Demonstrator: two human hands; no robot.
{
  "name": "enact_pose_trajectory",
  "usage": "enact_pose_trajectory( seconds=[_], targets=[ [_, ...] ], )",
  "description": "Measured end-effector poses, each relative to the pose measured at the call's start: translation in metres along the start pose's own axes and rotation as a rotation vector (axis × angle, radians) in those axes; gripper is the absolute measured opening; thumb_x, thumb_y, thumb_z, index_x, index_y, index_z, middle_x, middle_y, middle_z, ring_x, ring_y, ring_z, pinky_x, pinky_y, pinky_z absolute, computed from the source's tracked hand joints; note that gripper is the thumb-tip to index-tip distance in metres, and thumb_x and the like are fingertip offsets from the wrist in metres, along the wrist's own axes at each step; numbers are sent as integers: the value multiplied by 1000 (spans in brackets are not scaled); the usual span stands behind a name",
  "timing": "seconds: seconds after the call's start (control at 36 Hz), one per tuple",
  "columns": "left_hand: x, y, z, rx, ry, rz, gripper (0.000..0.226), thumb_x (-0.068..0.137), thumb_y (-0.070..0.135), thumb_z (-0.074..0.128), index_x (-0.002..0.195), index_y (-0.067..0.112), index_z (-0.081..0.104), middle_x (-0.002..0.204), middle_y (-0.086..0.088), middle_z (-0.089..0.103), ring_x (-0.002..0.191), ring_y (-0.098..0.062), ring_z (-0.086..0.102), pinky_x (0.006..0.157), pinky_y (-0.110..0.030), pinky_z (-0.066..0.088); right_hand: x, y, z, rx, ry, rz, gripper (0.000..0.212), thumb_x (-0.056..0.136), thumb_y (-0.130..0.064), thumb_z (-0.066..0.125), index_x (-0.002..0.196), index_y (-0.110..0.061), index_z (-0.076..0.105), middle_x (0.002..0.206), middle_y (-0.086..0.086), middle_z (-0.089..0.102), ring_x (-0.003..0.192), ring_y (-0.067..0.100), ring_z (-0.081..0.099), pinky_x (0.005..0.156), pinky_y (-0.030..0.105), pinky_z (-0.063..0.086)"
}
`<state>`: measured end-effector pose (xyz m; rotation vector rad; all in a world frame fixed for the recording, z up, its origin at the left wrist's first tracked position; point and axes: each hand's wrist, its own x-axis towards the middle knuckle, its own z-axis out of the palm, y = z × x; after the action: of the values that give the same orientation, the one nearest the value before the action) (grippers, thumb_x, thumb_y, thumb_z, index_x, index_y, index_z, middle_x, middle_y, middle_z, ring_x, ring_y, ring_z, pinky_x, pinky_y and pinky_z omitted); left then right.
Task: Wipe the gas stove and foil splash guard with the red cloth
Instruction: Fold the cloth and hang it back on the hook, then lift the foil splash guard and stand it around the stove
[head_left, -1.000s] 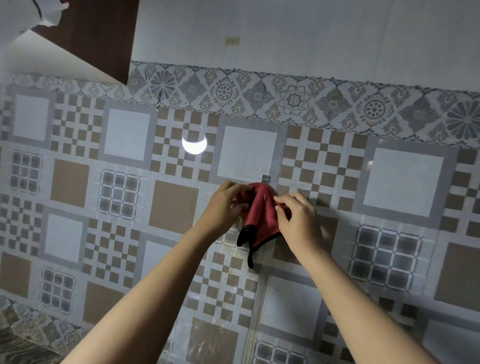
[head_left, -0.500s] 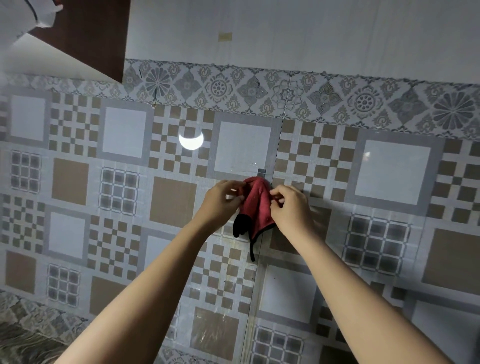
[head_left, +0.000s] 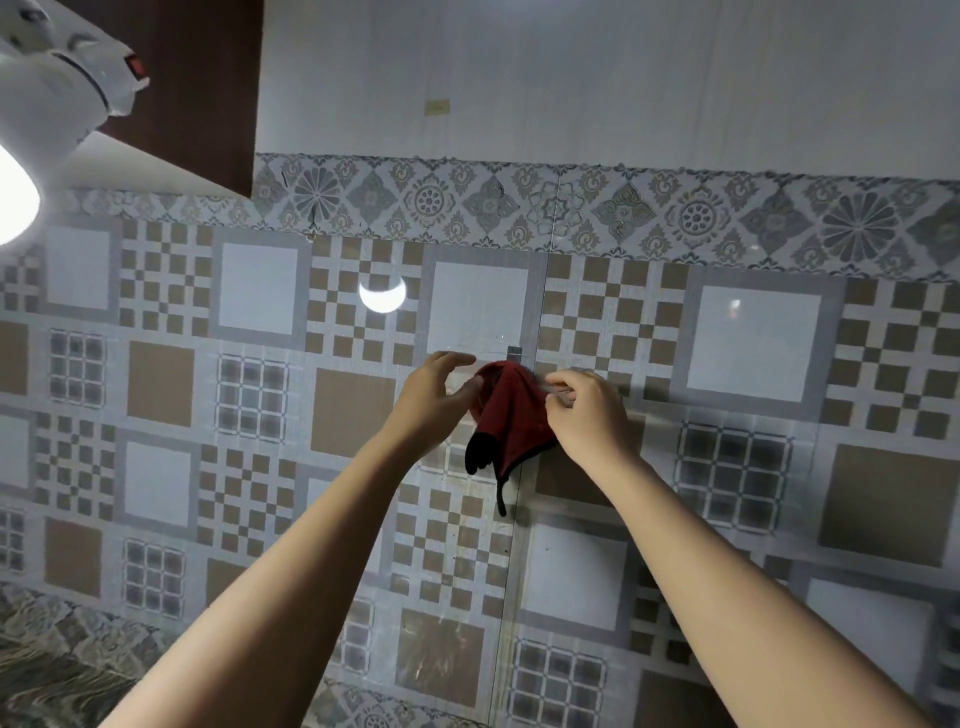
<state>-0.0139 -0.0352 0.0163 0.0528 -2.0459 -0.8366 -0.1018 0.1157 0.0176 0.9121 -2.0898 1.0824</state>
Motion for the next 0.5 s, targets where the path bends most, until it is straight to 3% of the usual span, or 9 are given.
enact_pose_trajectory(
  seconds=[0.28, 0.42, 0.5],
  targets=[
    [-27, 59, -54, 146, 31, 20, 44, 93, 33, 50, 134, 15, 46, 143, -6, 44, 129, -20, 43, 96, -24, 32, -24, -60, -38, 112, -116, -39, 35, 91, -14, 52, 126, -13, 54, 129, 7, 57, 118, 23, 53, 97, 29, 42],
    [-83, 68, -92, 232, 32, 5, 41, 93, 33, 50, 130, 15, 49, 137, -6, 49, 124, -17, 47, 94, -22, 35, -77, -103, -36, 187, -224, -125, 37, 93, -23, 48, 129, -19, 51, 127, 1, 57, 110, 15, 56, 87, 21, 47],
    [-137, 55, -113, 285, 39, -61, 41, 93, 32, 51, 129, 14, 50, 133, -6, 52, 121, -16, 49, 94, -21, 34, -119, -131, -15, 261, -313, -155, 38, 92, -17, 51, 130, -13, 51, 131, 8, 56, 117, 20, 54, 93, 24, 42]
  ],
)
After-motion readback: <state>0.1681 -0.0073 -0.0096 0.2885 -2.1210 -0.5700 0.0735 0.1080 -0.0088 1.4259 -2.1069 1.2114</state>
